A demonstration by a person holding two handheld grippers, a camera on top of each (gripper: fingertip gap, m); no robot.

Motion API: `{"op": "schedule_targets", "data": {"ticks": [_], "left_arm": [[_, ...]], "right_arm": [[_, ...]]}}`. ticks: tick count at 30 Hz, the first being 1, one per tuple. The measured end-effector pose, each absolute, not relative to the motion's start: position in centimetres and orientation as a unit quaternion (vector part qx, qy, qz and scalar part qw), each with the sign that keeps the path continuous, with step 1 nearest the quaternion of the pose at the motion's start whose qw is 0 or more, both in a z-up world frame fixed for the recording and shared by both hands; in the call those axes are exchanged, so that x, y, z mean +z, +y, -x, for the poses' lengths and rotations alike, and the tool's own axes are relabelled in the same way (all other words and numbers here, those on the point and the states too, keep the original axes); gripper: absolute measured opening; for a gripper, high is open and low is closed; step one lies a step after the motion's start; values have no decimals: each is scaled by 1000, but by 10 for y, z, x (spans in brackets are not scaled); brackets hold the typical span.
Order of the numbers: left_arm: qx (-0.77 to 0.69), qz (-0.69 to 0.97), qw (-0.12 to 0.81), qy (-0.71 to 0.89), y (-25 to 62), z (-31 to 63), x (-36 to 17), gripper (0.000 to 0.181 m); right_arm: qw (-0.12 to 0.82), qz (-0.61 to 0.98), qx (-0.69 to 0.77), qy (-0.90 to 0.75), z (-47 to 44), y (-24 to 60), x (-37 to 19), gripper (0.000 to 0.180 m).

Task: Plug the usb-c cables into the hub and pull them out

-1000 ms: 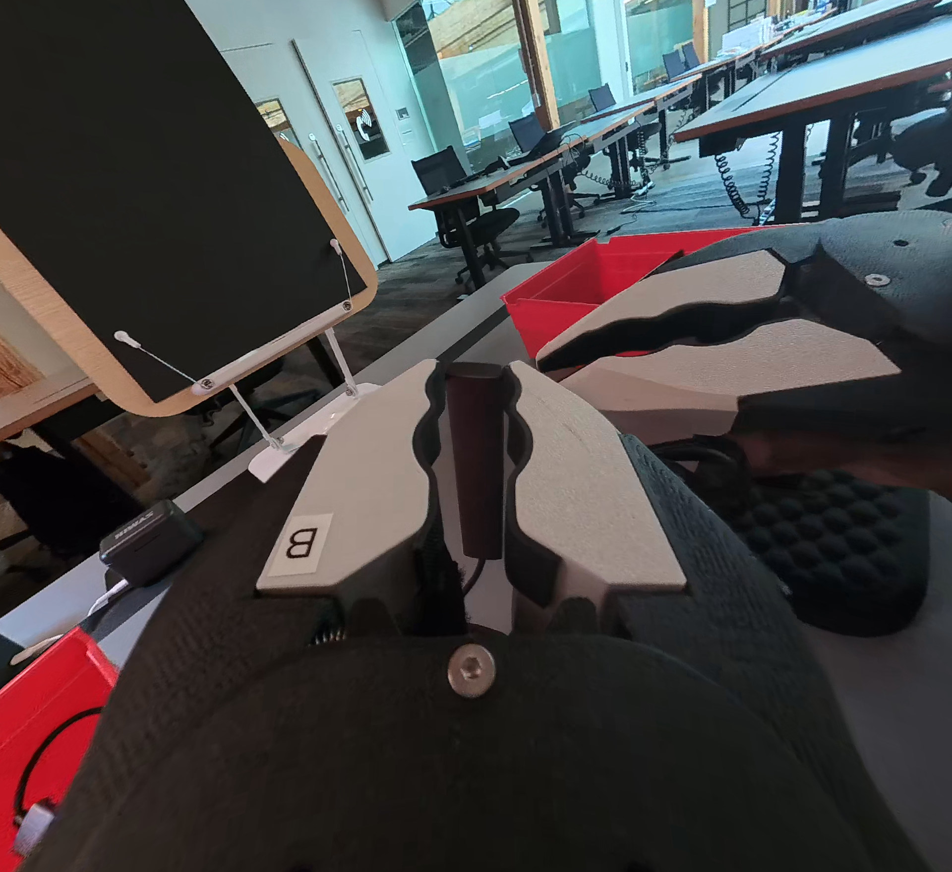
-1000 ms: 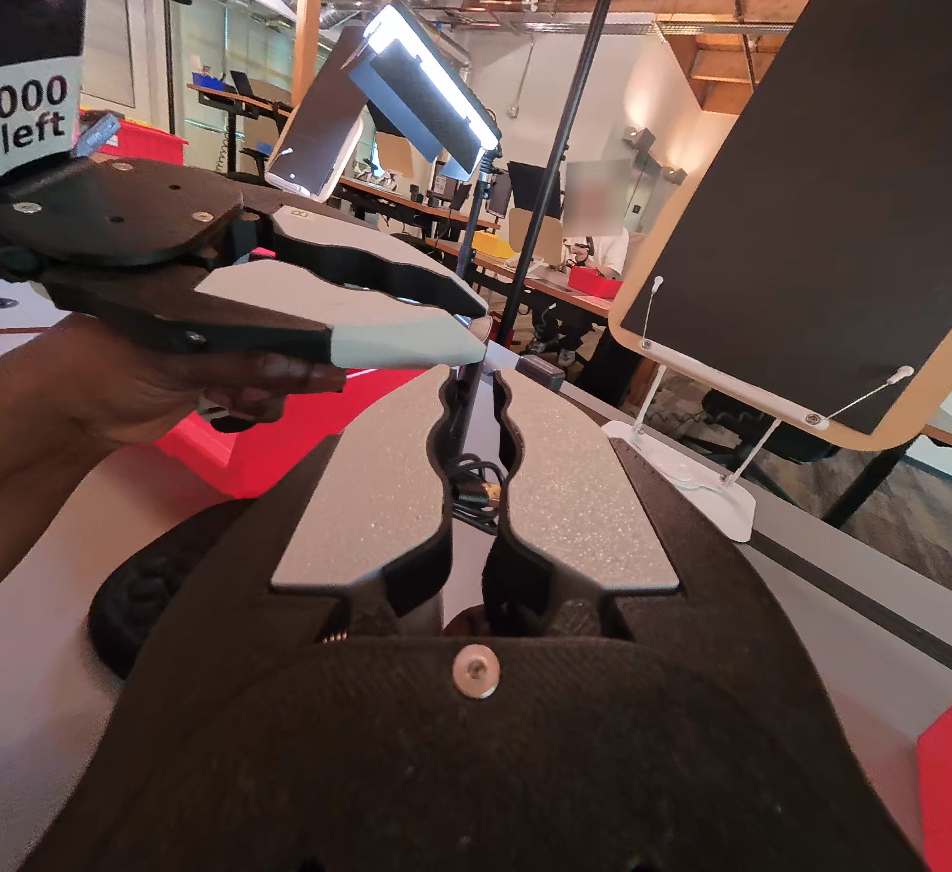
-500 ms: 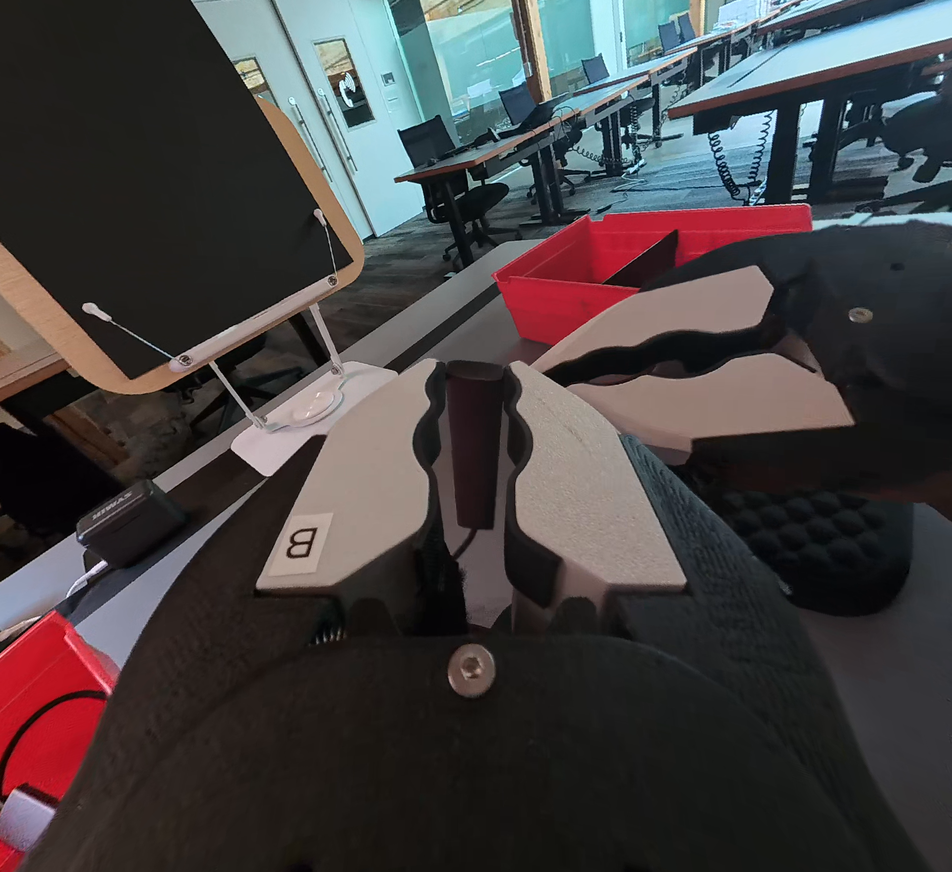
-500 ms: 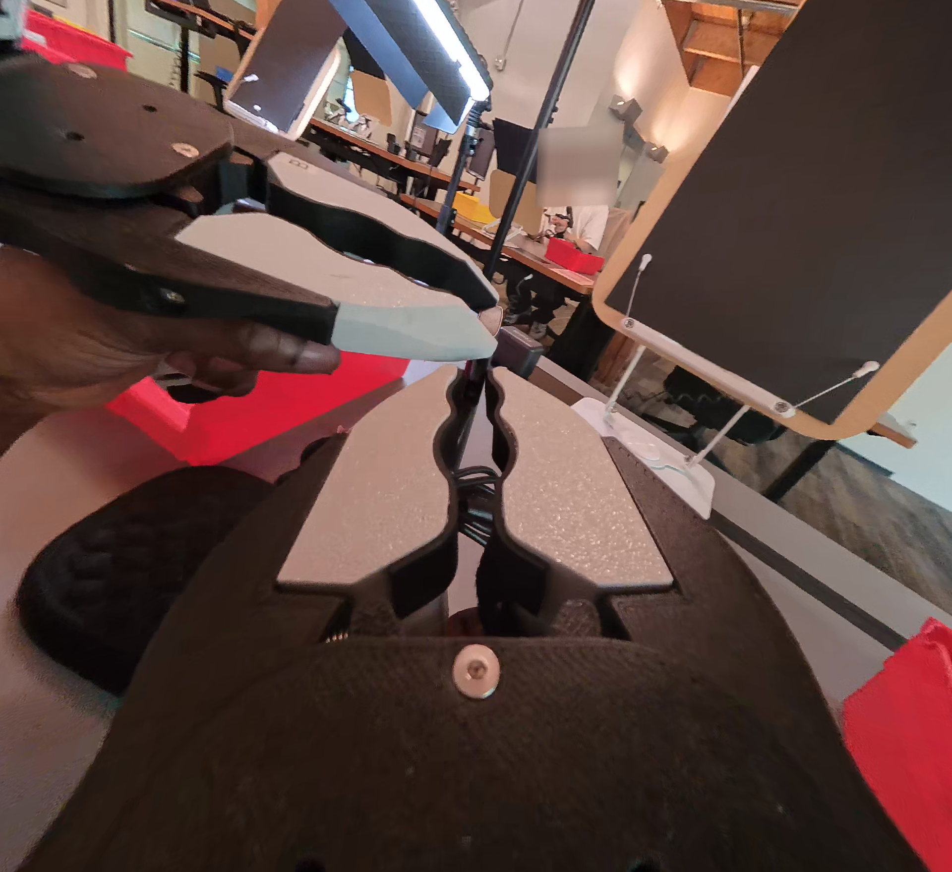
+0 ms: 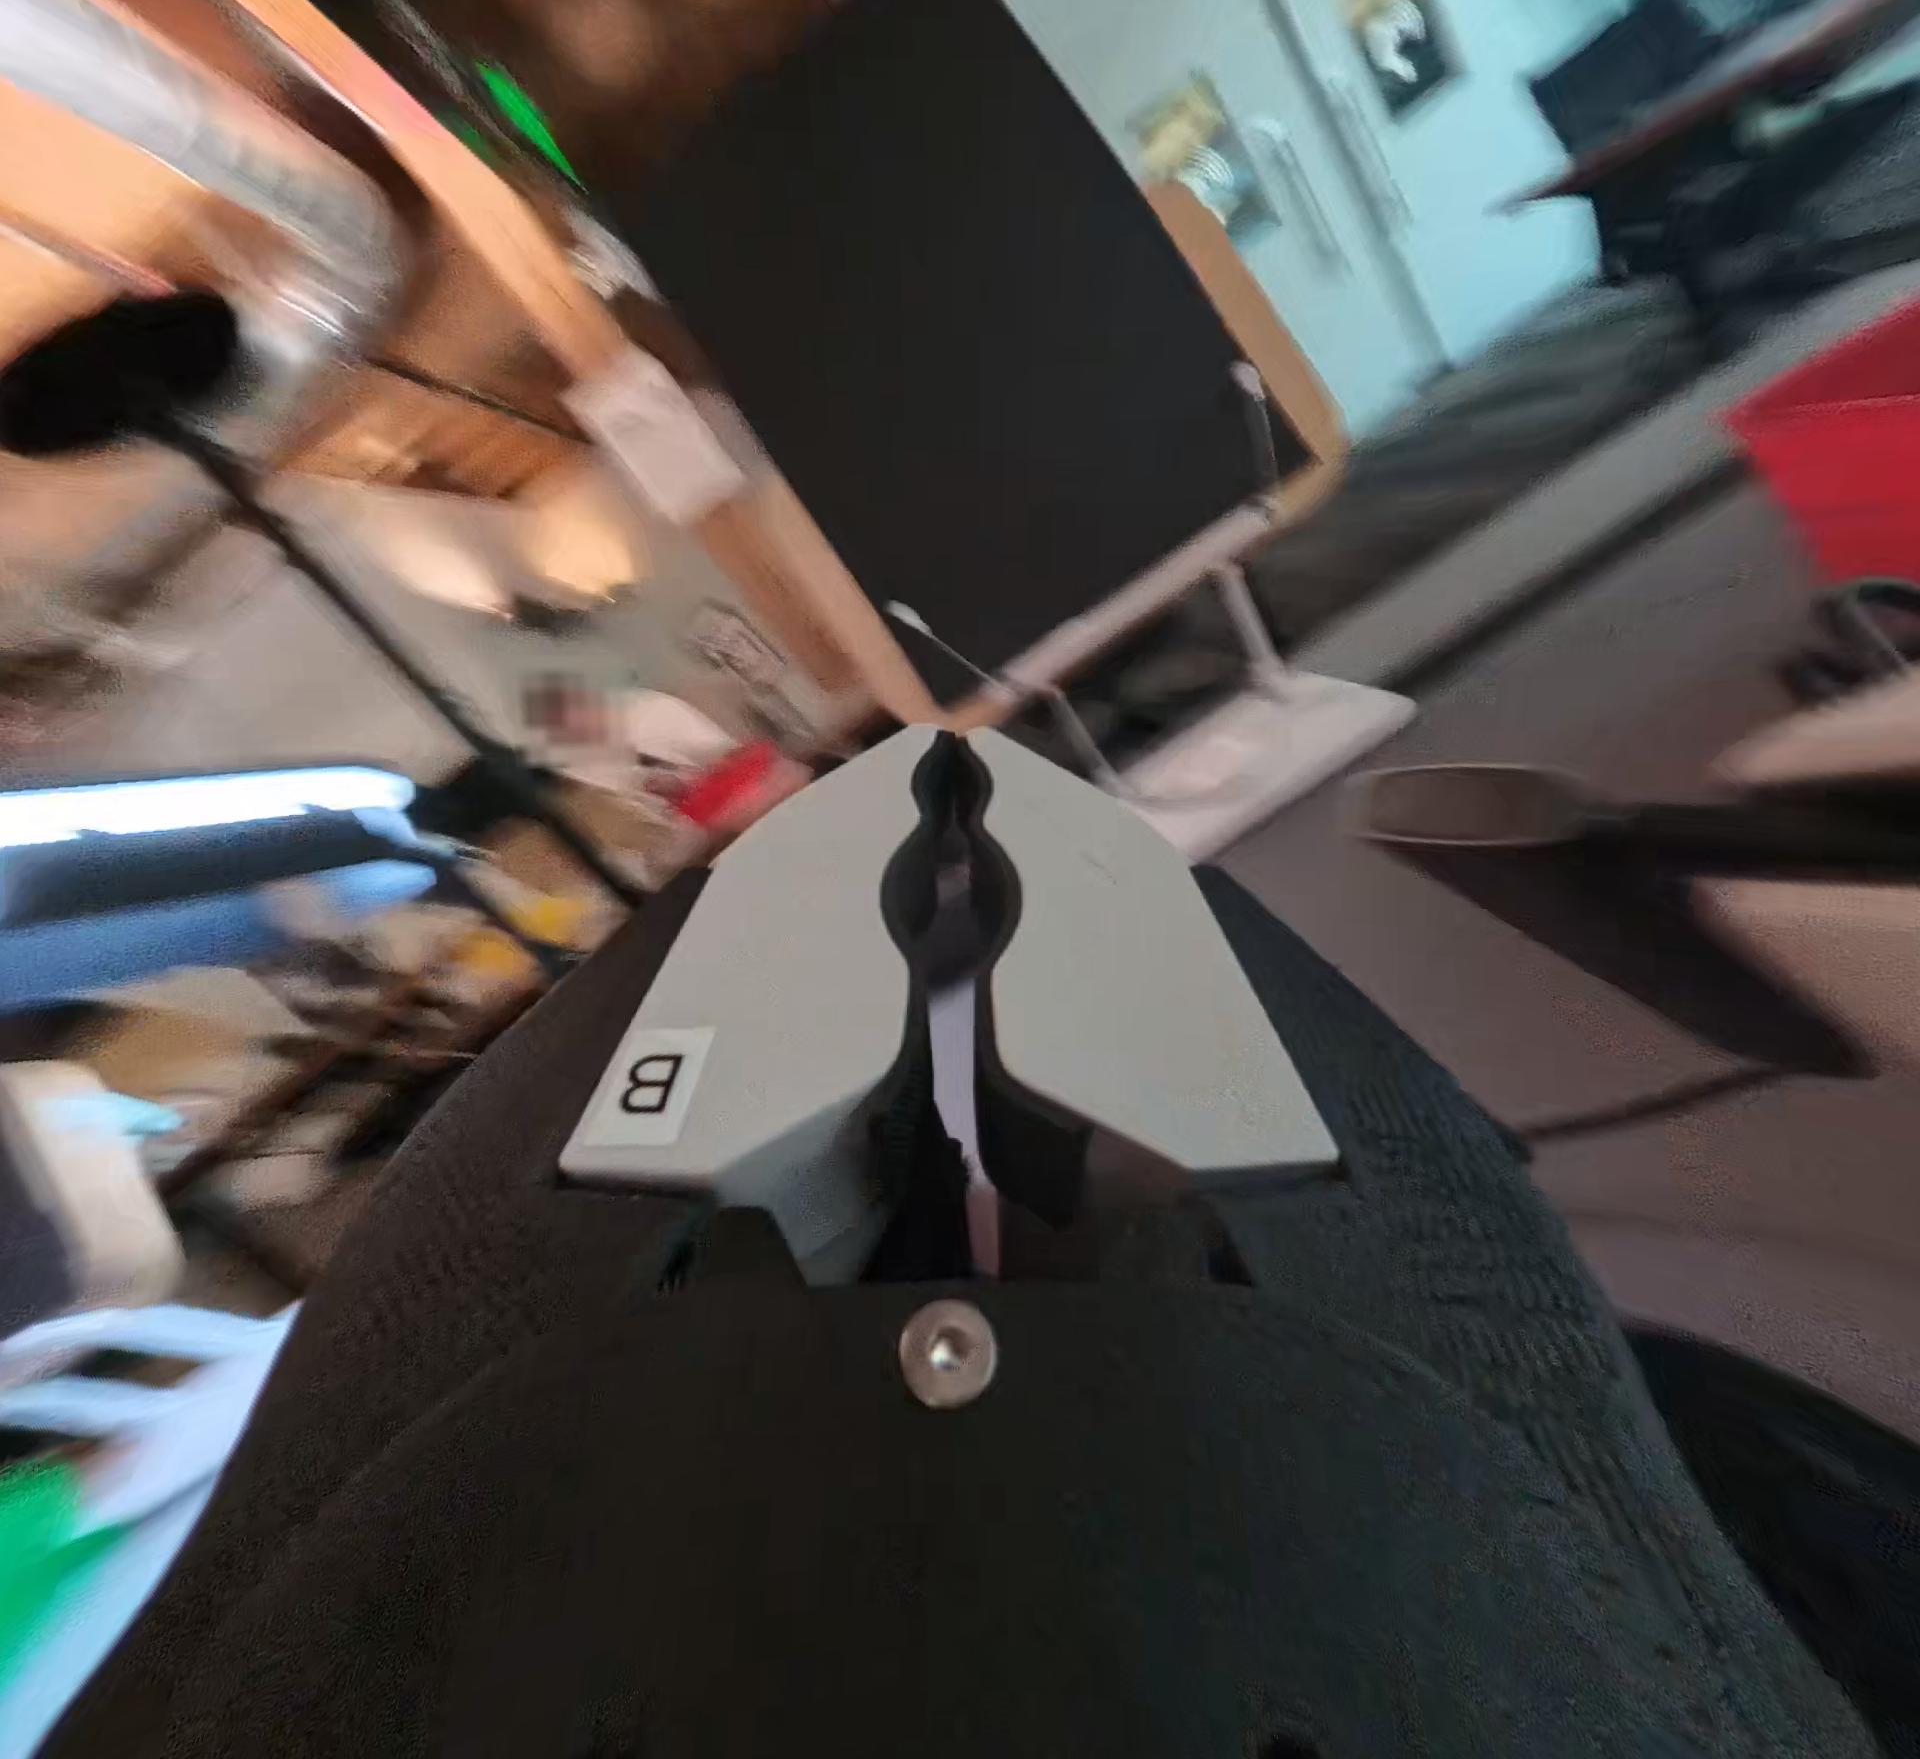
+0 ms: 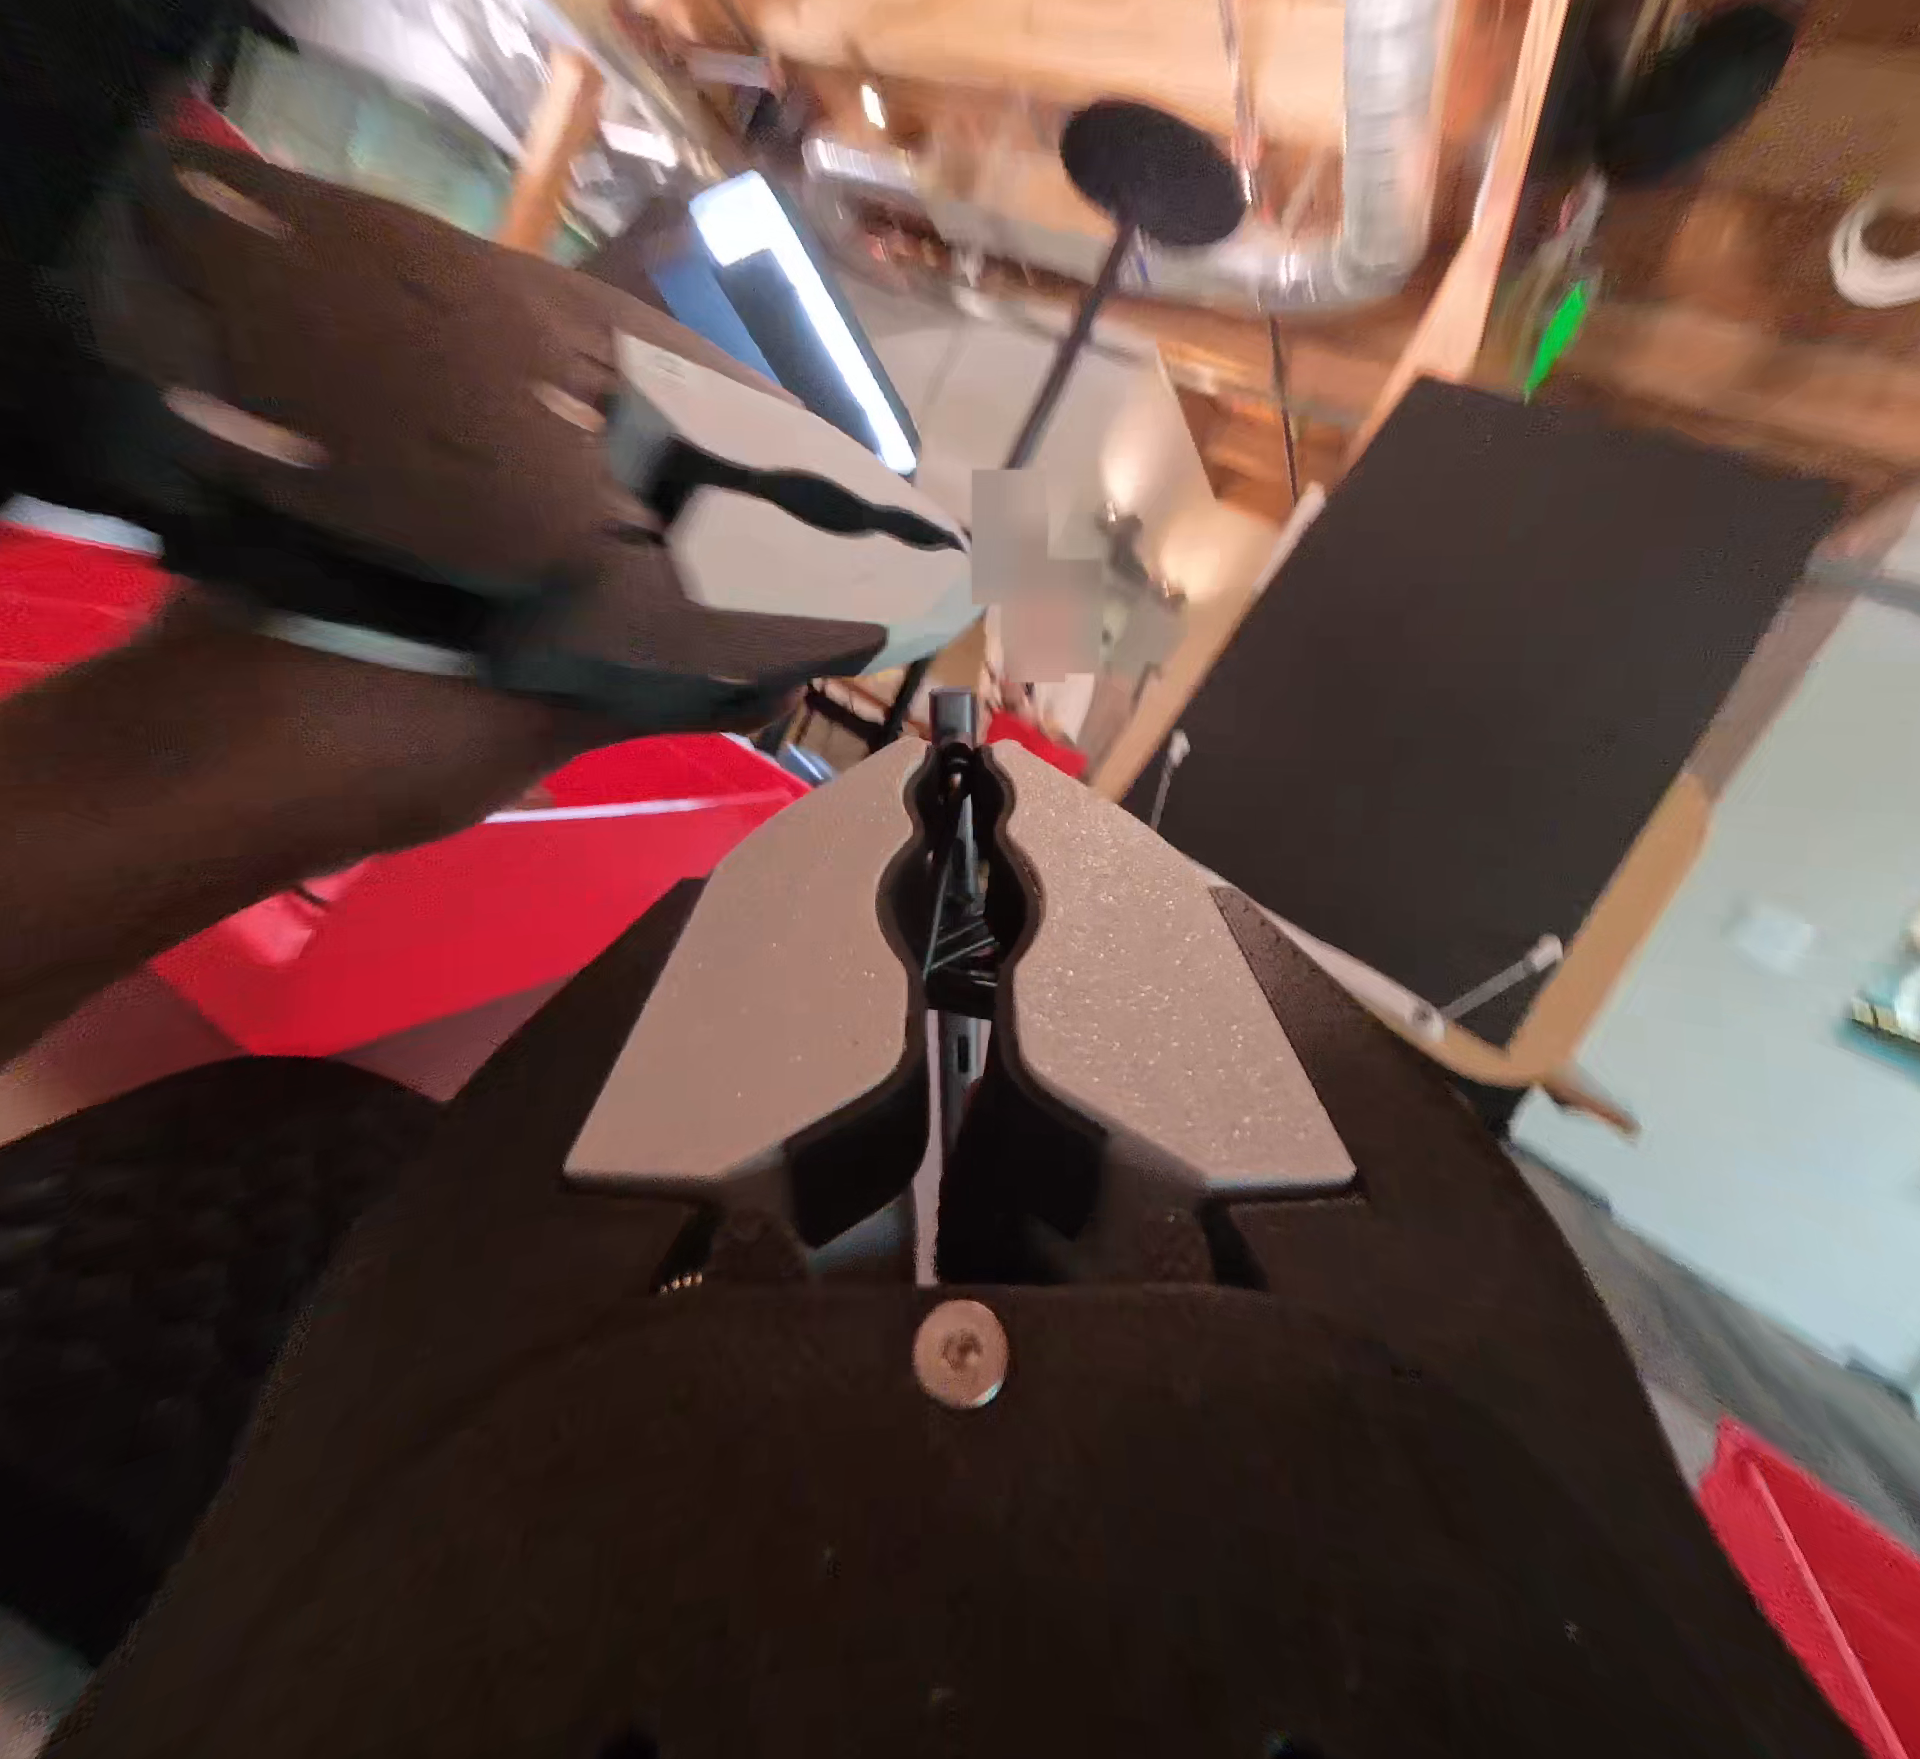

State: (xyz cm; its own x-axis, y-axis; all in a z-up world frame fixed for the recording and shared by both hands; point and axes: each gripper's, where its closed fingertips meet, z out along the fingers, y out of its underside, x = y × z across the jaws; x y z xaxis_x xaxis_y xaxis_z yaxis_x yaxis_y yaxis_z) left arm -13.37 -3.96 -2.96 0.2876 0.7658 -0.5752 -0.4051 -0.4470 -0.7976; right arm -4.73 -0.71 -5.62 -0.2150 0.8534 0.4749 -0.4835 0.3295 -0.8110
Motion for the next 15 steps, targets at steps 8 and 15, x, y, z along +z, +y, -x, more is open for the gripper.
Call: {"op": "schedule_targets", "data": {"ticks": [8, 15], "left_arm": [[279, 661, 696, -6, -5, 82, -42, 29], [237, 689, 683, 43, 5, 64, -55, 46]], "right_arm": [[462, 200, 690, -520, 44, 10, -45, 5], [389, 254, 750, -471, 45, 38, -40, 6]]}}
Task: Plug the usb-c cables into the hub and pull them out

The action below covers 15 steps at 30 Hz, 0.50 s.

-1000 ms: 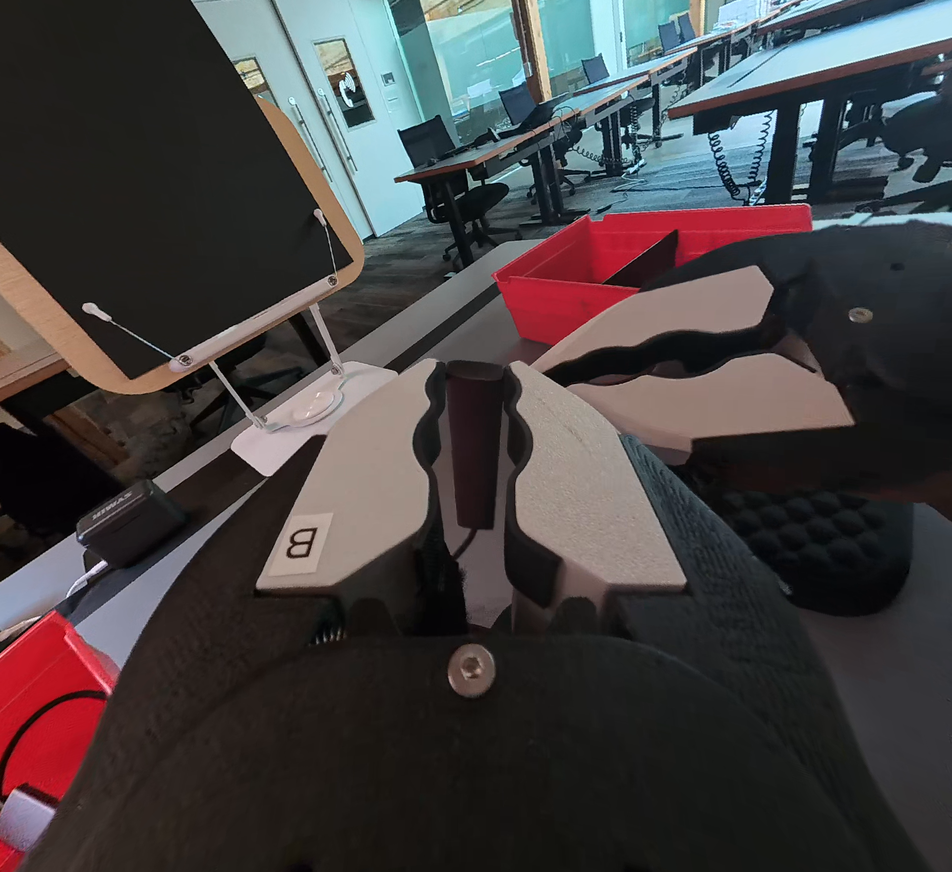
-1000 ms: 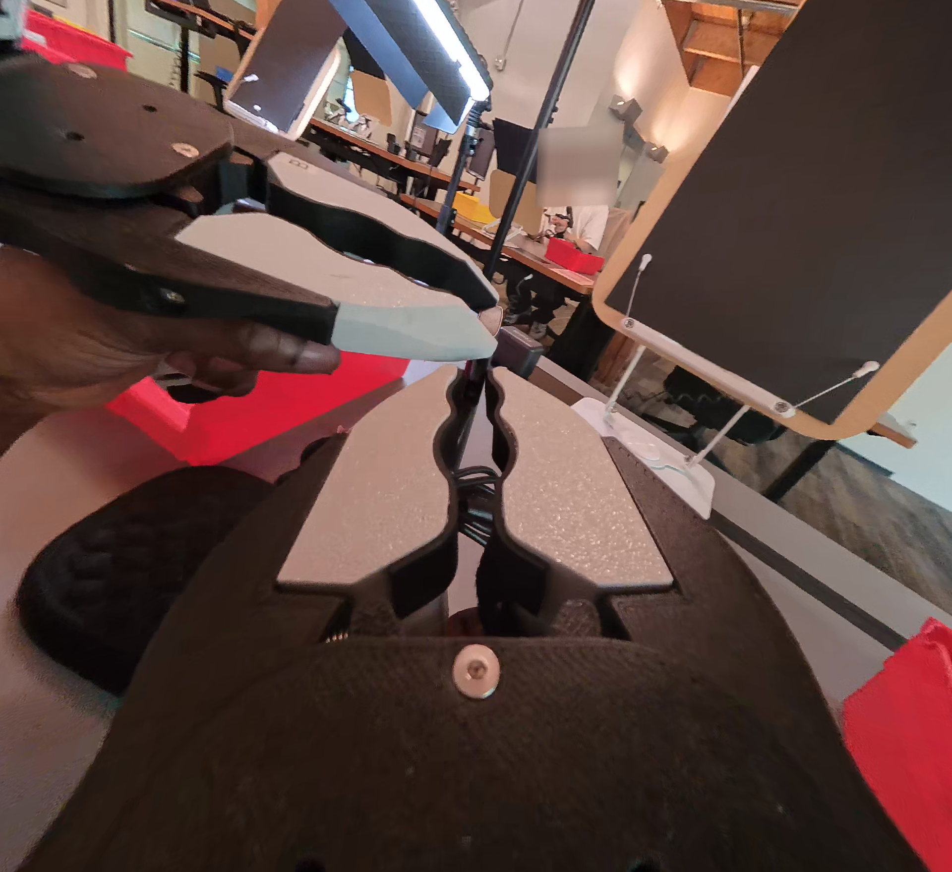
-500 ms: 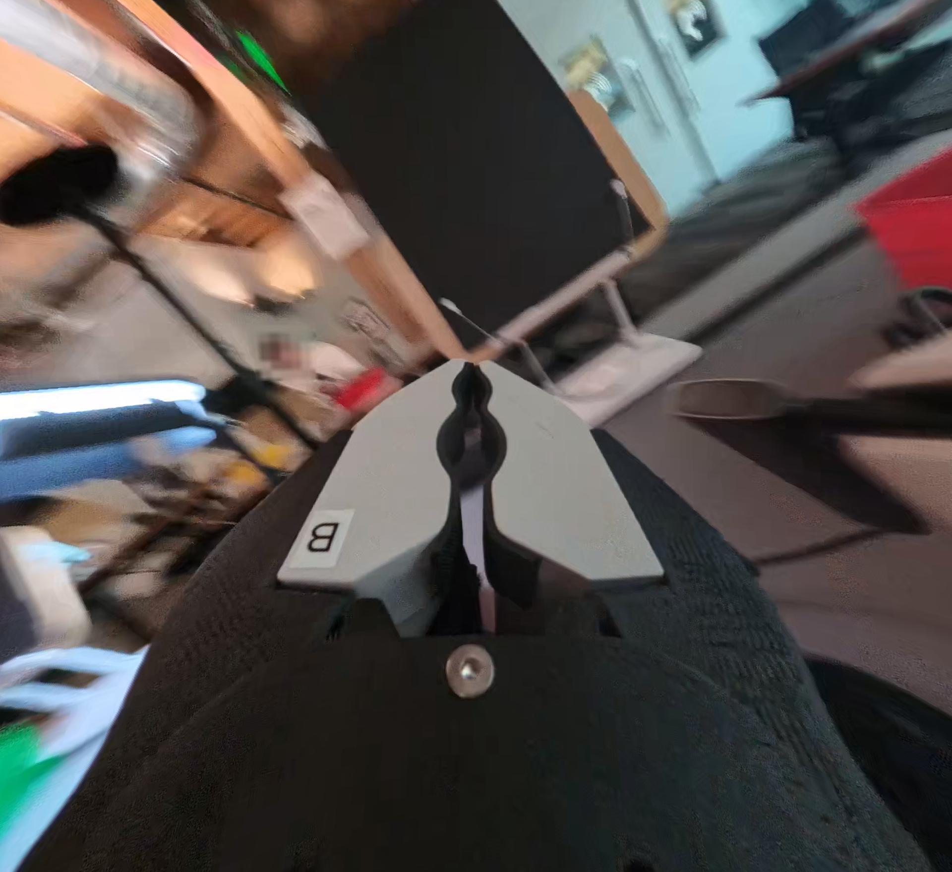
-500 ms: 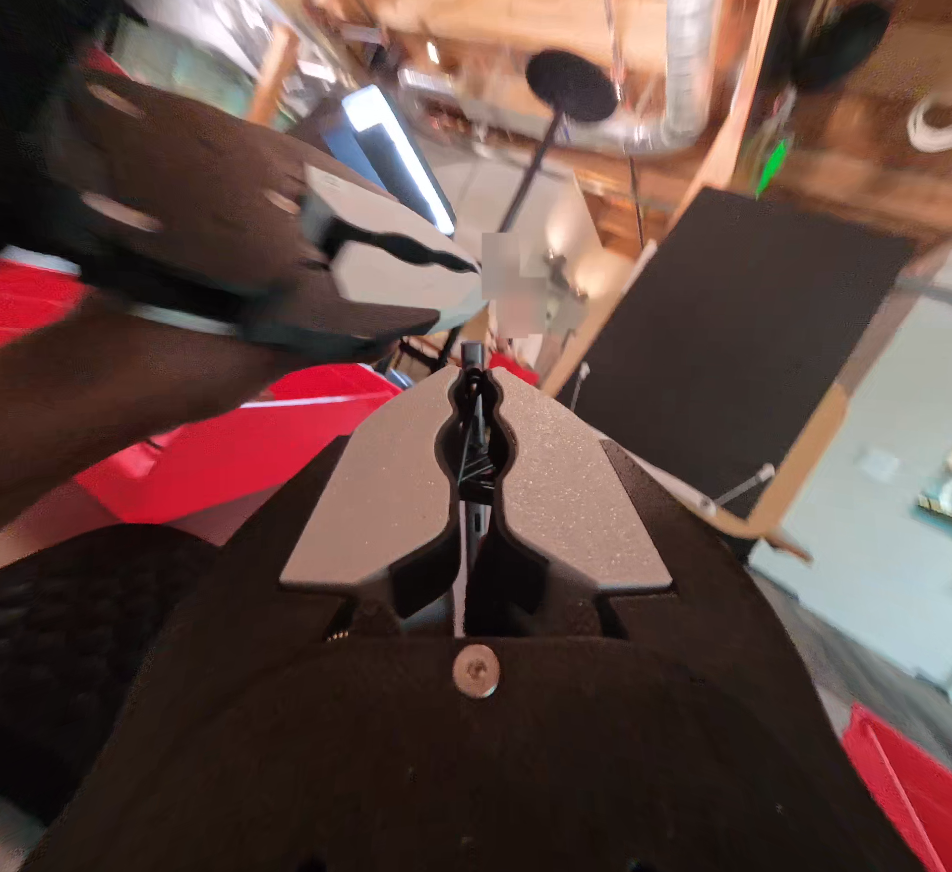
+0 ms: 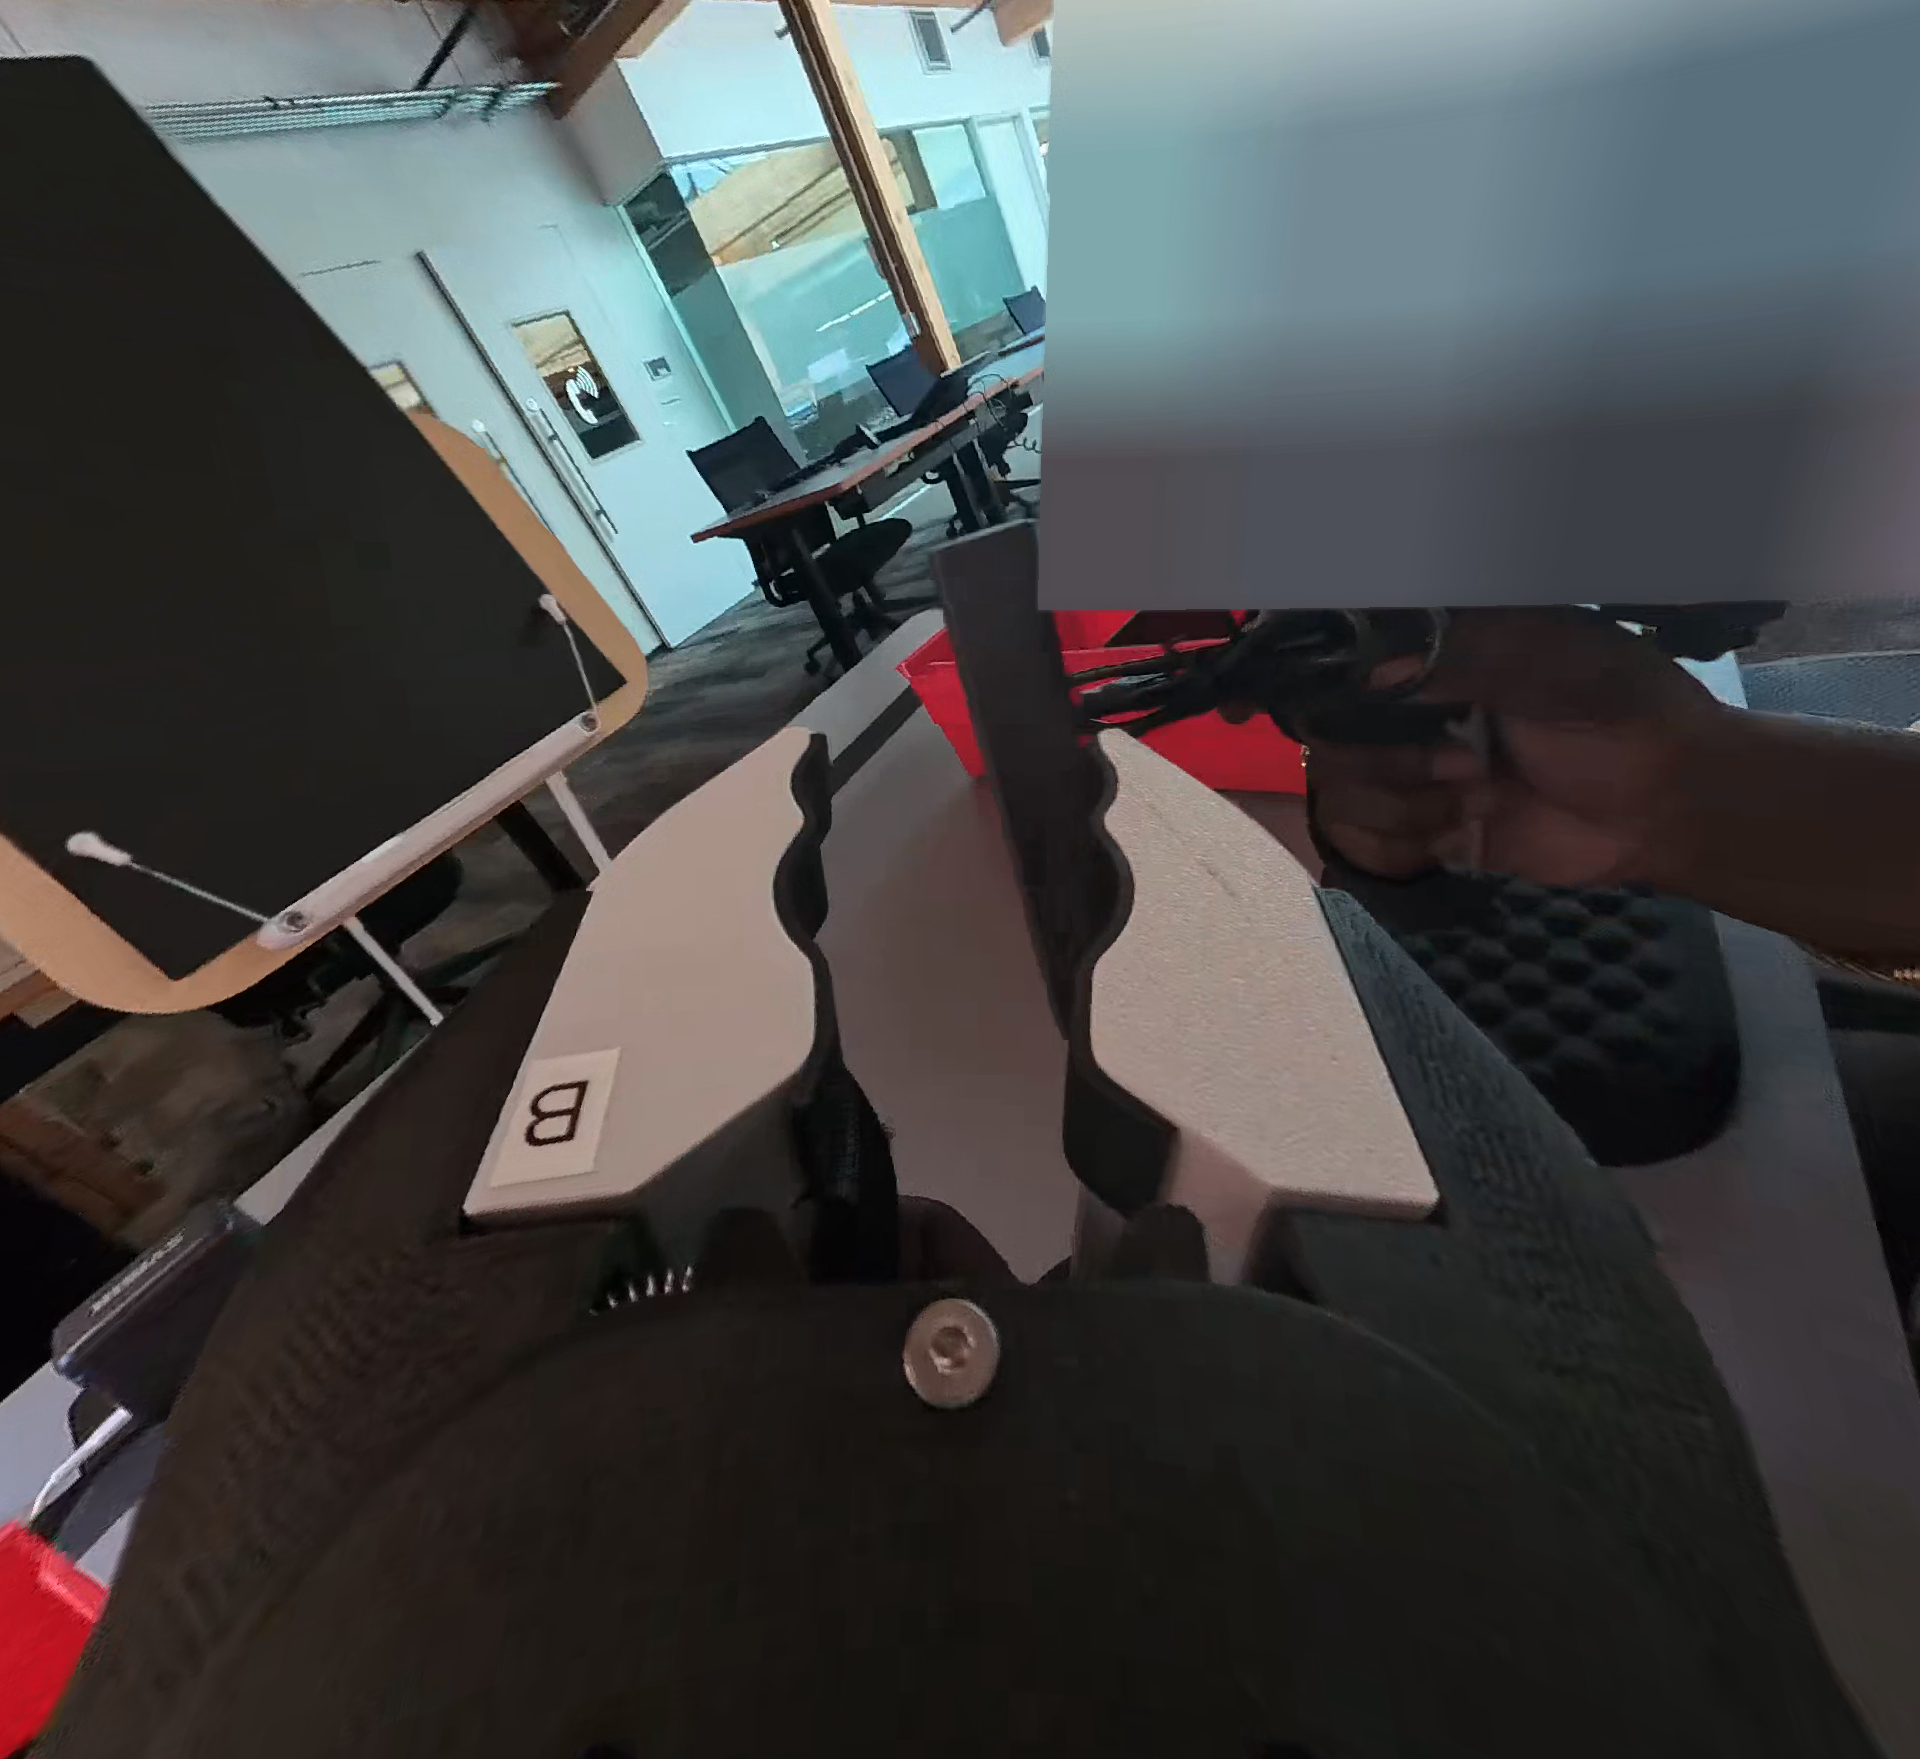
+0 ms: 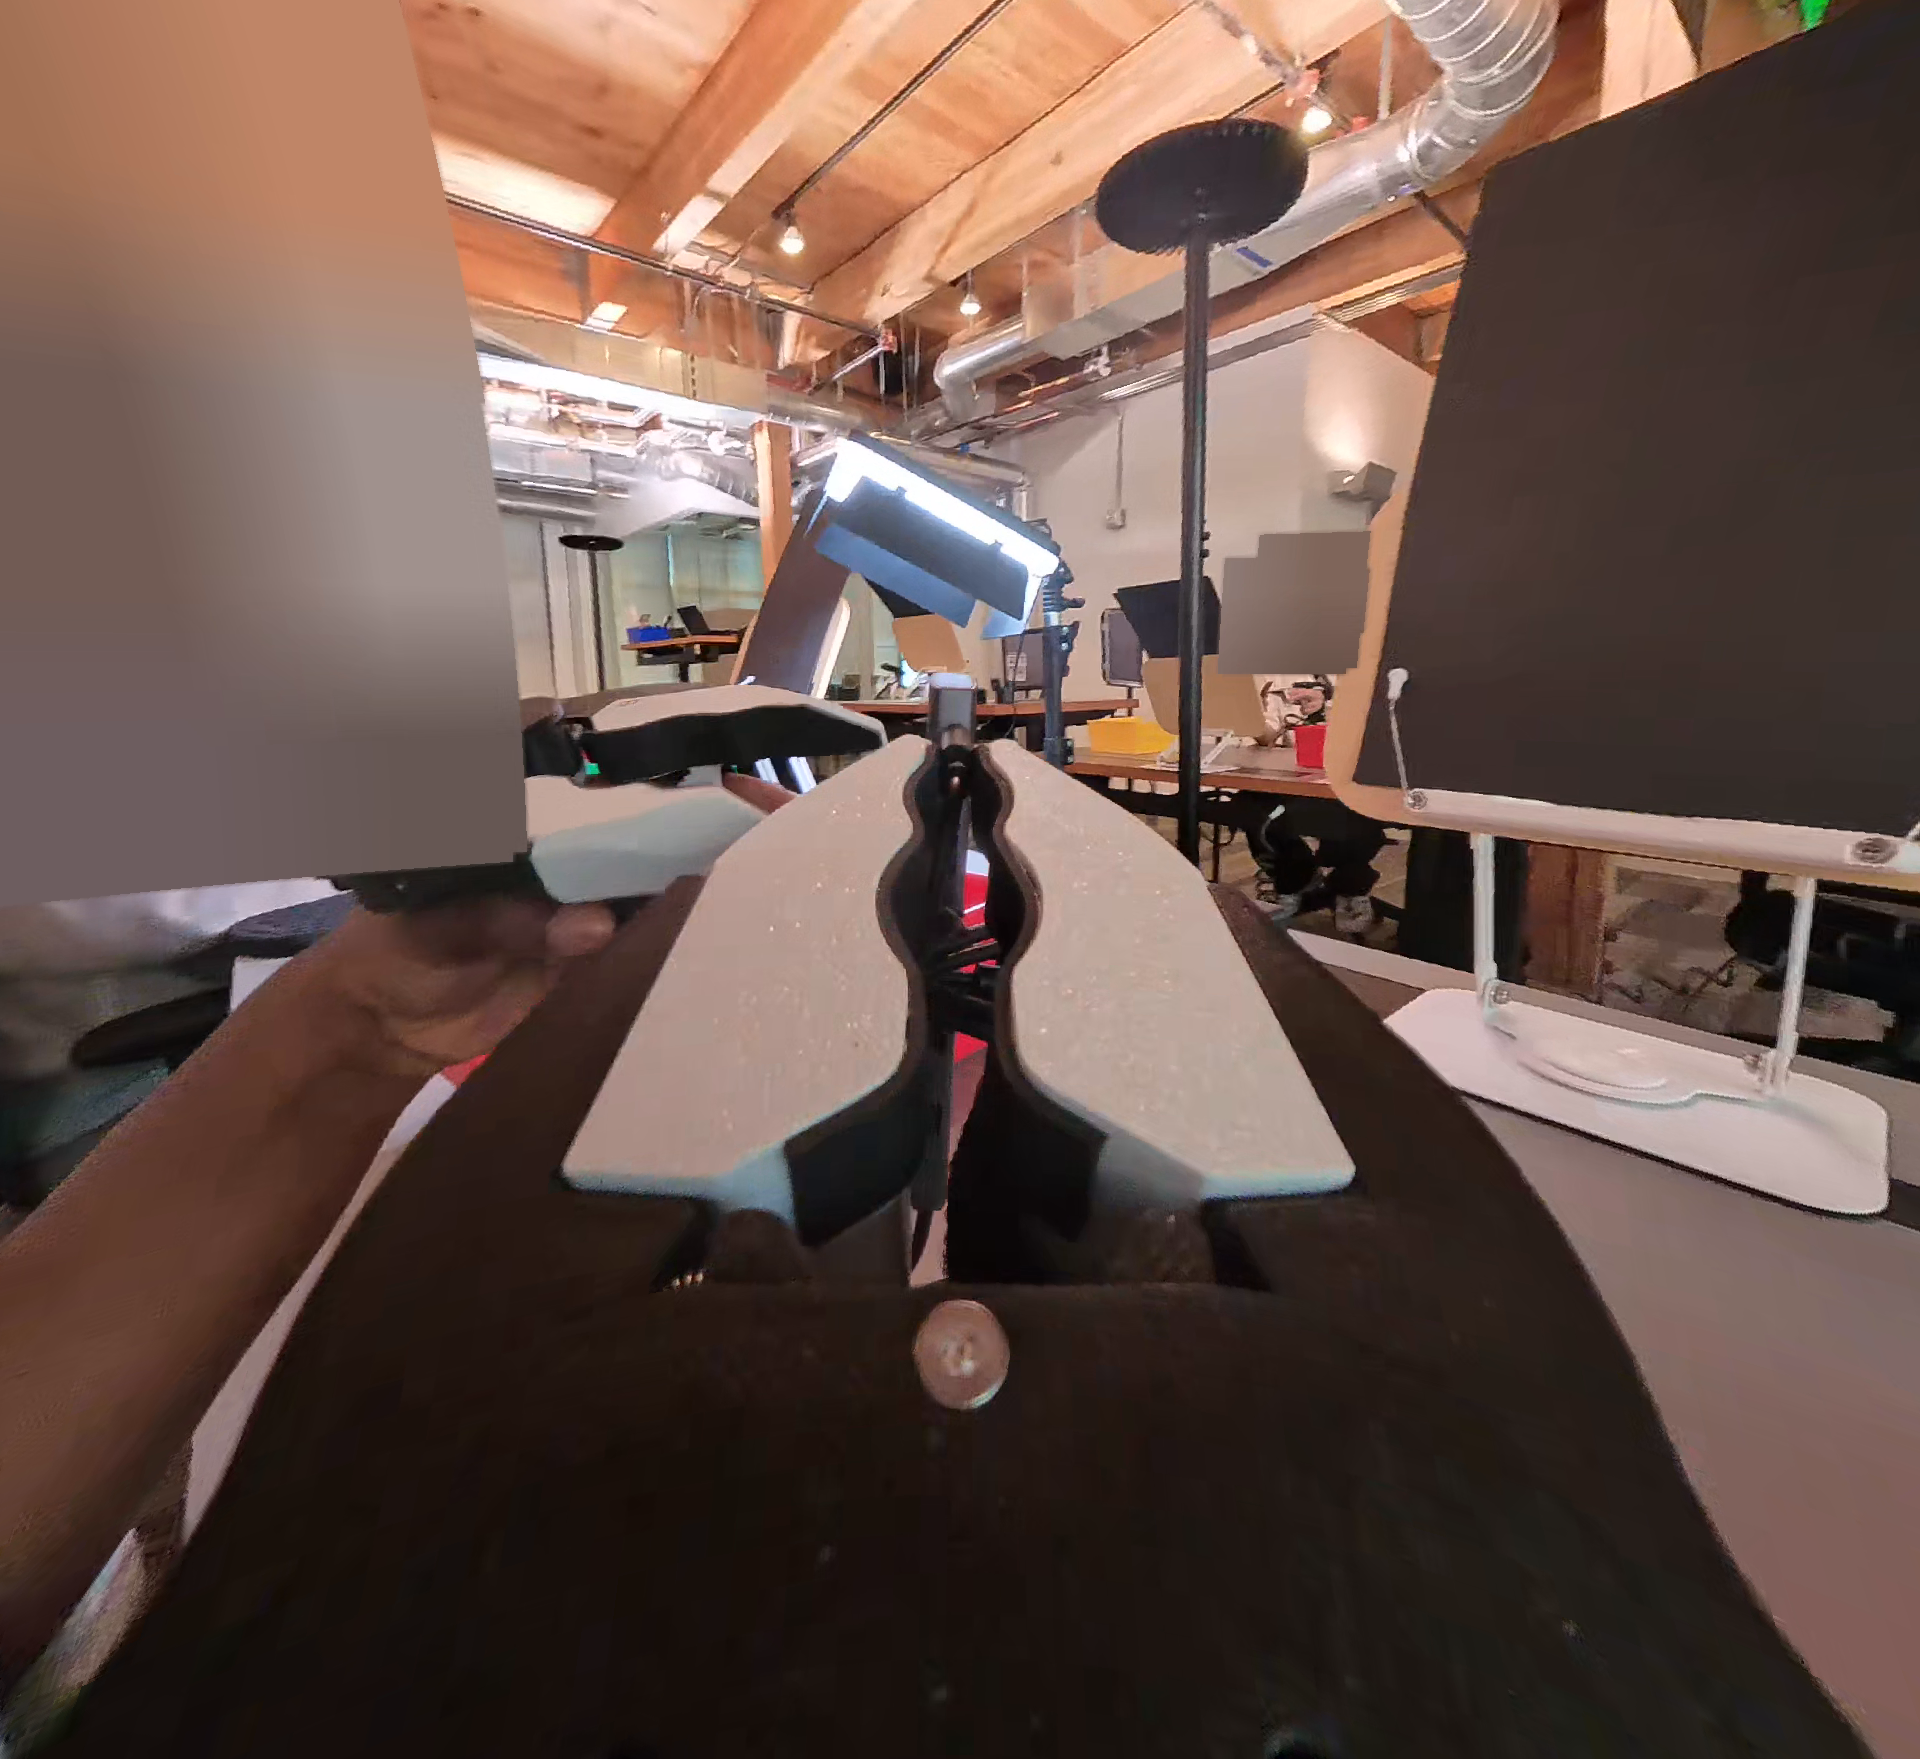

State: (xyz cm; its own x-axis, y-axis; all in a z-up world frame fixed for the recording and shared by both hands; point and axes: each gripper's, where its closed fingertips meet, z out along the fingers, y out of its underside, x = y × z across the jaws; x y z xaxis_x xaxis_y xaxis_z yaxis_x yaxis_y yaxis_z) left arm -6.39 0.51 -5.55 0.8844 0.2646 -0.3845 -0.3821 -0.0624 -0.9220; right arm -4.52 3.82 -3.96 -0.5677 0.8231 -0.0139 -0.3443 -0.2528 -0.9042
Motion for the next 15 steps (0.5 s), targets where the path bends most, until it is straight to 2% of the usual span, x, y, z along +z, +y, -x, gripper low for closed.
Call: {"op": "schedule_targets", "data": {"ticks": [4, 8, 15], "left_arm": [[290, 682, 670, 41, 28, 63, -52, 45], [356, 647, 673, 34, 35, 63, -40, 28], [287, 678, 676, -40, 36, 77, -54, 24]], "right_arm": [[421, 247, 742, -459, 39, 30, -33, 5], [443, 245, 733, -455, 35, 21, -31, 6], [518, 254, 678, -456, 45, 21, -41, 5]]}}
